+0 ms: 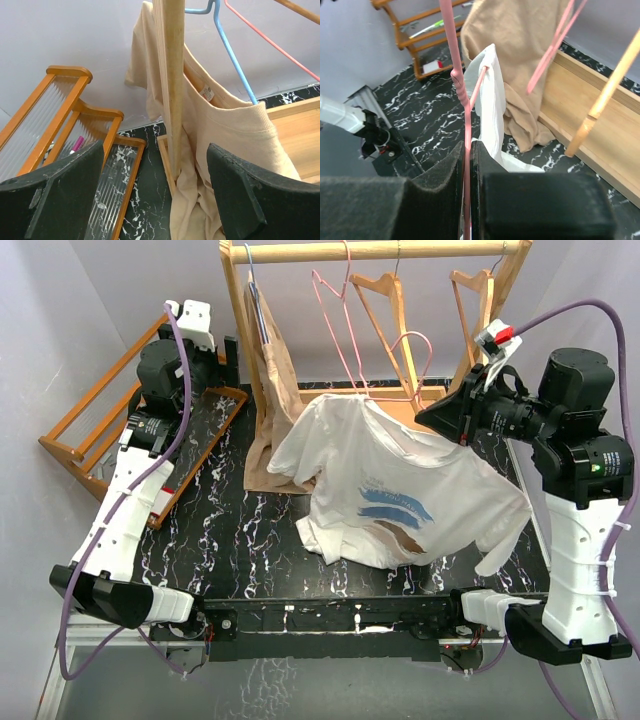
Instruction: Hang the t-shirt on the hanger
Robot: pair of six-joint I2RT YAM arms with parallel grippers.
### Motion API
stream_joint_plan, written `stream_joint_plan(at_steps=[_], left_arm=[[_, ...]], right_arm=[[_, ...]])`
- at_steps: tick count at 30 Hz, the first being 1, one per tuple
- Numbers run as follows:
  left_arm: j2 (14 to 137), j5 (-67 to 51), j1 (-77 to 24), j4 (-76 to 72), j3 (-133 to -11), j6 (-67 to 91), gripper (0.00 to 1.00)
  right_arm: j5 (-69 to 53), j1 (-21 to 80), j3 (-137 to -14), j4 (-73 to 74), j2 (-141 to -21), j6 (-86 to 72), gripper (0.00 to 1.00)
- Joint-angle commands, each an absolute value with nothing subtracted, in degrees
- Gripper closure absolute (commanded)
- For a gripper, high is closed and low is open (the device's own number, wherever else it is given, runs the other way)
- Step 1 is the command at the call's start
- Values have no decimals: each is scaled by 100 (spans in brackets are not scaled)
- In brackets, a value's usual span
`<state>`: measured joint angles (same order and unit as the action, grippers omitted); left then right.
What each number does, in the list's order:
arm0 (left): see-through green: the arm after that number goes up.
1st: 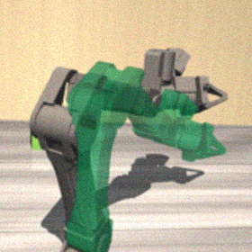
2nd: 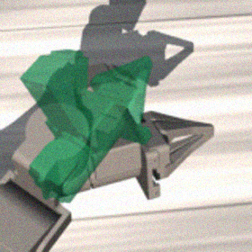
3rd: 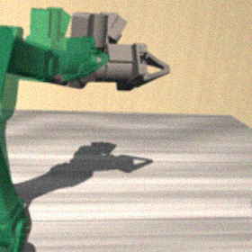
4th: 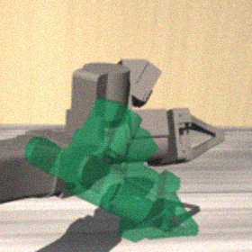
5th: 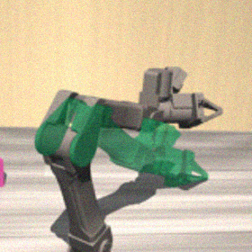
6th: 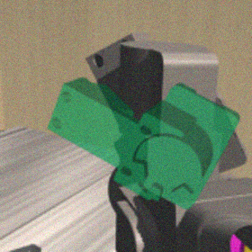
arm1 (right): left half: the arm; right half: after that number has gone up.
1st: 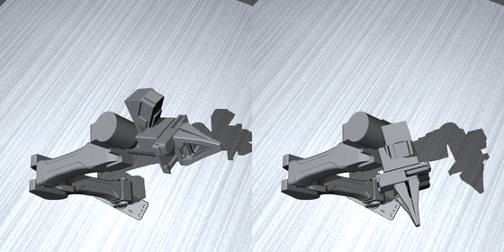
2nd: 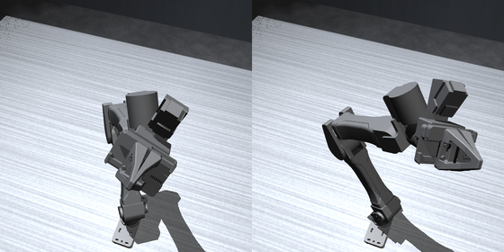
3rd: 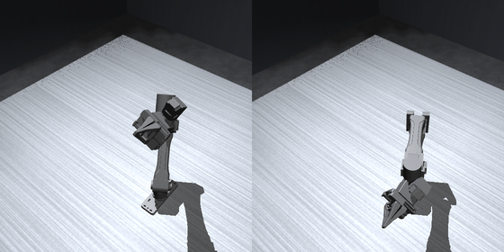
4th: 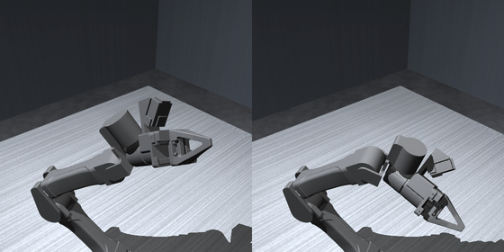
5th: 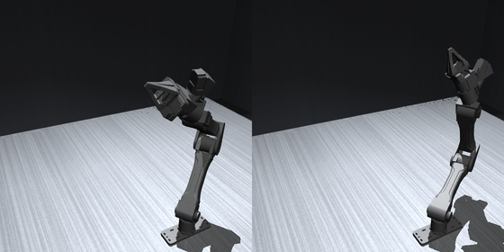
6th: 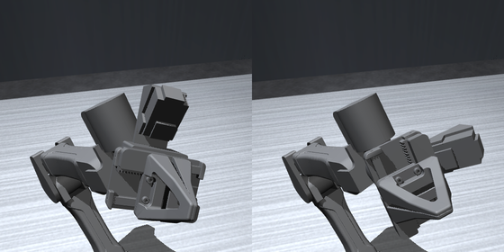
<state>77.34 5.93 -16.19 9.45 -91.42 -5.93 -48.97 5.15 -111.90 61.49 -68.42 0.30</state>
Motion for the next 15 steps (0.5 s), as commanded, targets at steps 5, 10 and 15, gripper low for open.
stream_joint_plan(at_steps=[5,10,15], left_arm=[[7756,488,-1575,814,-9372,-516,19],[7743,492,-1578,783,-9317,-405,19],[7746,513,-1580,735,-9325,-352,20]], right_arm=[[-3549,510,-11646,6320,-6854,530,92],[-3766,515,-11626,5597,-7043,181,92],[-3960,514,-11914,5276,-7361,30,92]])
